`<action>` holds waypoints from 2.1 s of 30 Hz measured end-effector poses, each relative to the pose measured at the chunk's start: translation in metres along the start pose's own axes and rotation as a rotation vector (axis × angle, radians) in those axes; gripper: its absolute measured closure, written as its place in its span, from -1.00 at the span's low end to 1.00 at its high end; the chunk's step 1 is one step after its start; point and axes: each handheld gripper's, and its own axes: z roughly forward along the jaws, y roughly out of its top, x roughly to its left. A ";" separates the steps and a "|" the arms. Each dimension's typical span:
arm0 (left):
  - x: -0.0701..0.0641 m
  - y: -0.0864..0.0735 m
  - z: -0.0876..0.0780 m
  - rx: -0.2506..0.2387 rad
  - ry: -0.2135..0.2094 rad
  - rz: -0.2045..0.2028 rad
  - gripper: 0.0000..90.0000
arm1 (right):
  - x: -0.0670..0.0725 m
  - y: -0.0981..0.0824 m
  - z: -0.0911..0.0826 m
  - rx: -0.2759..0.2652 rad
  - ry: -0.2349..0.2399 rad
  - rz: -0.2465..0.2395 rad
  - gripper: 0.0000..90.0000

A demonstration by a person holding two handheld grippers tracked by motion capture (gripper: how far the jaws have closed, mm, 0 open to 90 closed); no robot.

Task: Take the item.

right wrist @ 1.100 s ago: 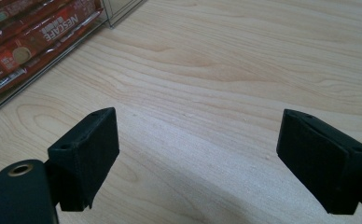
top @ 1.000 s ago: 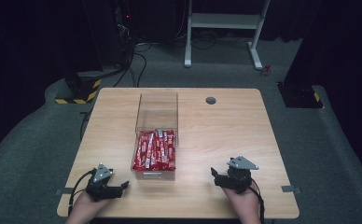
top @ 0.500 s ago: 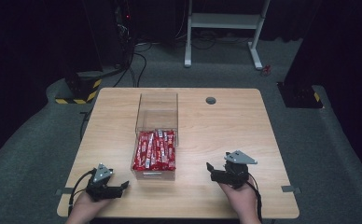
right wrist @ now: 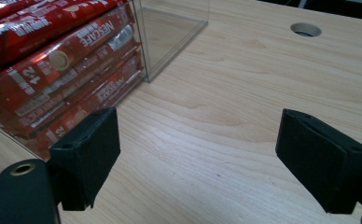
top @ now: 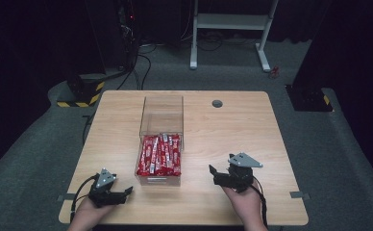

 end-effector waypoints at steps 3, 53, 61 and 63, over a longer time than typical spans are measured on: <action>0.000 0.000 0.000 0.000 0.000 0.000 -0.66 | 0.004 0.003 0.000 -0.006 0.008 -0.004 -0.68; 0.001 0.000 0.000 0.002 -0.001 0.004 -0.66 | 0.048 0.035 0.010 -0.036 0.128 -0.032 -0.64; 0.001 0.001 0.000 0.002 -0.001 0.004 -0.66 | 0.056 0.039 0.013 -0.041 0.146 -0.042 -0.62; 0.001 0.001 0.000 0.002 -0.001 0.004 -0.66 | 0.057 0.039 0.014 -0.042 0.149 -0.040 -0.62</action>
